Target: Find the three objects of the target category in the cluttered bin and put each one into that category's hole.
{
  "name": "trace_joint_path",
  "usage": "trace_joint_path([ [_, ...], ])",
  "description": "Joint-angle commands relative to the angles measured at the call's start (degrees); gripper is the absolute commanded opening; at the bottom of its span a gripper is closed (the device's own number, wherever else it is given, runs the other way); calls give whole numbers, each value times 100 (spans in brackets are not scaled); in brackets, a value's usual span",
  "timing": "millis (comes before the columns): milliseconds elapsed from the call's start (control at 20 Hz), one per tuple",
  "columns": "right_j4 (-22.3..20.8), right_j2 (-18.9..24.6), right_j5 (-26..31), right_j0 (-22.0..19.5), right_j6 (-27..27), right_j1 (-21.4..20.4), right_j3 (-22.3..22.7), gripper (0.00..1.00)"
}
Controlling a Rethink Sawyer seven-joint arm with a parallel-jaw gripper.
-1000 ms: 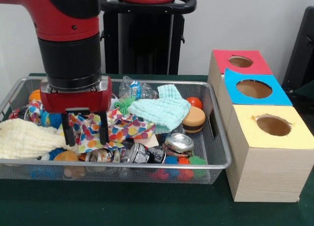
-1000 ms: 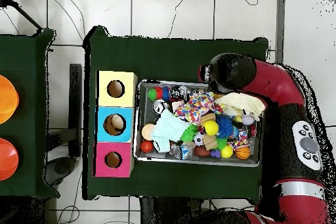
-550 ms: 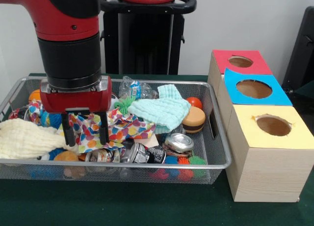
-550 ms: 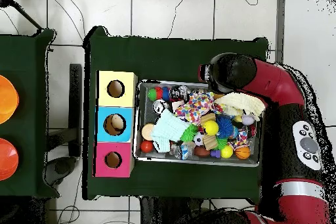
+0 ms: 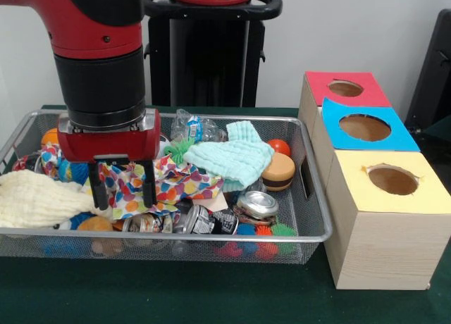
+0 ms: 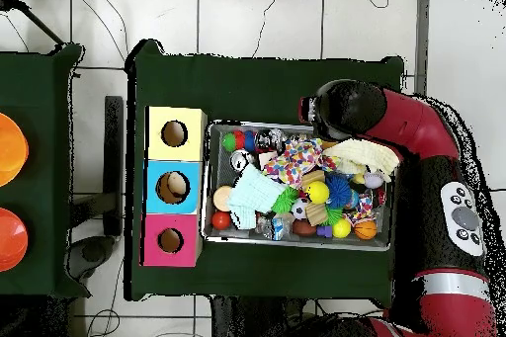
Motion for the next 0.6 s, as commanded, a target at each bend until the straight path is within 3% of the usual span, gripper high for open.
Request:
trace_joint_path([
  [50,97,226,576,-73,204,-52,56,100],
  [600,99,225,615,-94,172,-83,60,100],
])
